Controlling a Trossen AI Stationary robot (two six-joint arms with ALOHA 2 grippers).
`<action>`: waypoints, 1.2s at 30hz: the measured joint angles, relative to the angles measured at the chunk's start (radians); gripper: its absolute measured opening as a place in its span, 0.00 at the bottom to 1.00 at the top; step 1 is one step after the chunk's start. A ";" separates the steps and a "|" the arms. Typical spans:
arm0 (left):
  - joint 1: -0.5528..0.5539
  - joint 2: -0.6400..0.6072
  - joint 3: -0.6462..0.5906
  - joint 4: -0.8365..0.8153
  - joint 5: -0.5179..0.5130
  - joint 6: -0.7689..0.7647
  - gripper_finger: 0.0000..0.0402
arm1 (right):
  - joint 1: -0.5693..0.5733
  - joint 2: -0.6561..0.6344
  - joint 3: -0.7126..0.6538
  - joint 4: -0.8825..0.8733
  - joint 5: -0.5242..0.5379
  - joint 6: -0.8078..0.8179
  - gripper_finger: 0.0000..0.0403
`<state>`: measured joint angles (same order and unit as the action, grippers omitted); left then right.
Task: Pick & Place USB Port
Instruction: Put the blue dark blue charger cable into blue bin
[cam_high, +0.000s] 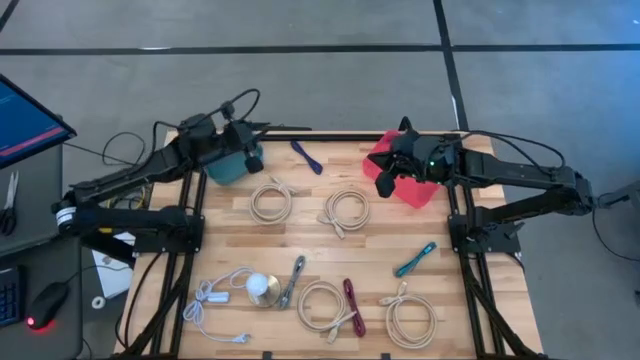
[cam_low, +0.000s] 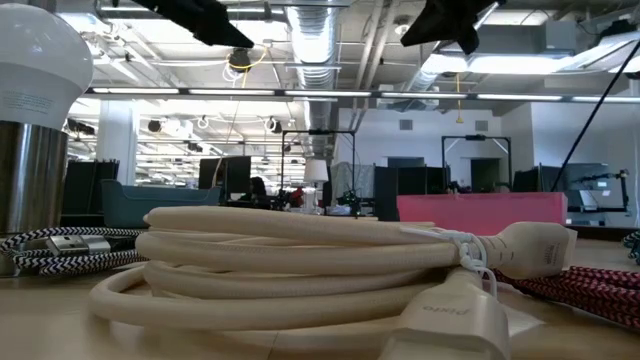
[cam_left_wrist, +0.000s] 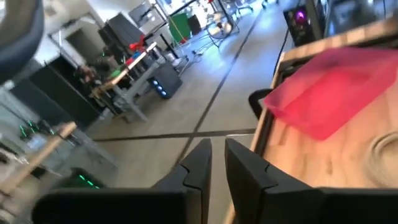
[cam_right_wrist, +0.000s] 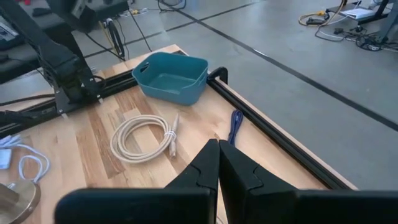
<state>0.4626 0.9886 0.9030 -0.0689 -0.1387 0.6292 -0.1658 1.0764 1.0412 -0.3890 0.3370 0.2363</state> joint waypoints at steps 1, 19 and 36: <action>0.002 0.015 0.014 -0.004 0.014 0.015 0.09 | 0.000 0.001 0.000 -0.002 0.000 0.000 0.00; 0.264 0.343 0.481 -0.534 0.561 -0.077 0.02 | 0.002 0.002 0.000 -0.094 0.000 0.130 0.00; 0.274 0.616 0.728 -0.724 0.649 0.029 0.02 | 0.002 0.002 0.000 -0.132 0.000 0.131 0.00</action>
<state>0.7364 1.6047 1.6306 -0.7927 0.5103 0.6579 -0.1642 1.0786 1.0409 -0.5213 0.3370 0.3676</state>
